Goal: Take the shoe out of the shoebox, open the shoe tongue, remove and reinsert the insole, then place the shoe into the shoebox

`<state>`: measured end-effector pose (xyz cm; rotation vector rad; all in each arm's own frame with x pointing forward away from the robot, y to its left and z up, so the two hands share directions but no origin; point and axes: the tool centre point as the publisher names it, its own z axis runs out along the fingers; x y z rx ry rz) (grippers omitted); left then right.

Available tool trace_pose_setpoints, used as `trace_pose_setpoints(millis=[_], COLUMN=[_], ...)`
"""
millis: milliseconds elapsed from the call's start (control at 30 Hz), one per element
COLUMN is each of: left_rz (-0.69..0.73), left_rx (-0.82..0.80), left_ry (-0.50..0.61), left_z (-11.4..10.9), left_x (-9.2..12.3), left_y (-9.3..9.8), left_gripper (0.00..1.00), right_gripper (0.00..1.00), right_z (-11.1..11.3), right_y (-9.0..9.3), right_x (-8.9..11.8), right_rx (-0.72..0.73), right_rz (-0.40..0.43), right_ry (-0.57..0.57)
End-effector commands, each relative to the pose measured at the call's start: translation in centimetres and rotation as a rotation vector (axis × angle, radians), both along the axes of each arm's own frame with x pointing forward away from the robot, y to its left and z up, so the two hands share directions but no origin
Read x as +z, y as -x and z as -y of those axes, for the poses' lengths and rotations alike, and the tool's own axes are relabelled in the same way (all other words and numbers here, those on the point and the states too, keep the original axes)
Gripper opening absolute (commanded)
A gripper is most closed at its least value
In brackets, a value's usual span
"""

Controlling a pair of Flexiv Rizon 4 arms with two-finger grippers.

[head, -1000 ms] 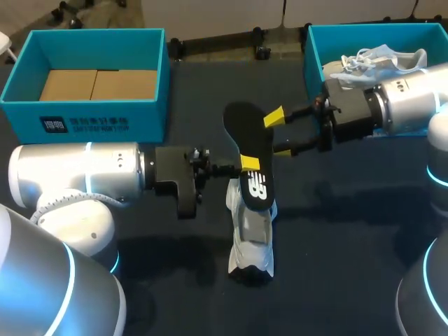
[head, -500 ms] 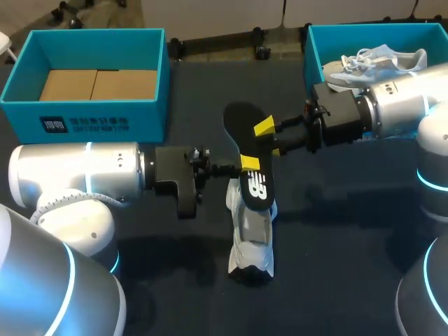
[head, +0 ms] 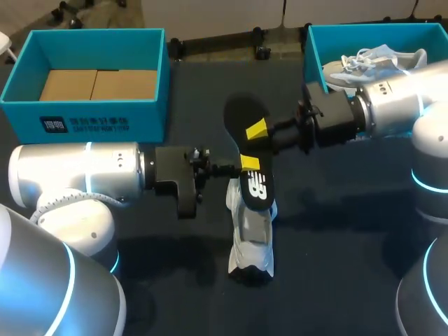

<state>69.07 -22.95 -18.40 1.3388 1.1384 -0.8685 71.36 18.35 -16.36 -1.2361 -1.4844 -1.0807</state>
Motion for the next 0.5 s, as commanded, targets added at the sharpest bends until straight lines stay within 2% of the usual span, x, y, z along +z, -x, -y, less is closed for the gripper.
trace_pose_setpoints(millis=[33, 500], left_rz=[0.003, 0.003], left_rx=[0.001, 0.001], left_ry=[0.001, 0.001], left_z=[0.11, 0.11], left_x=[-0.07, -0.07], left_y=[0.02, 0.02], left_gripper=[0.00, 0.00], right_gripper=[0.40, 0.36], right_z=[-0.31, 0.22], right_y=[-0.16, 0.32], right_x=[0.21, -0.58], right_rx=[-0.003, -0.083], right_rz=[0.004, -0.001], right_ry=[0.002, -0.036])
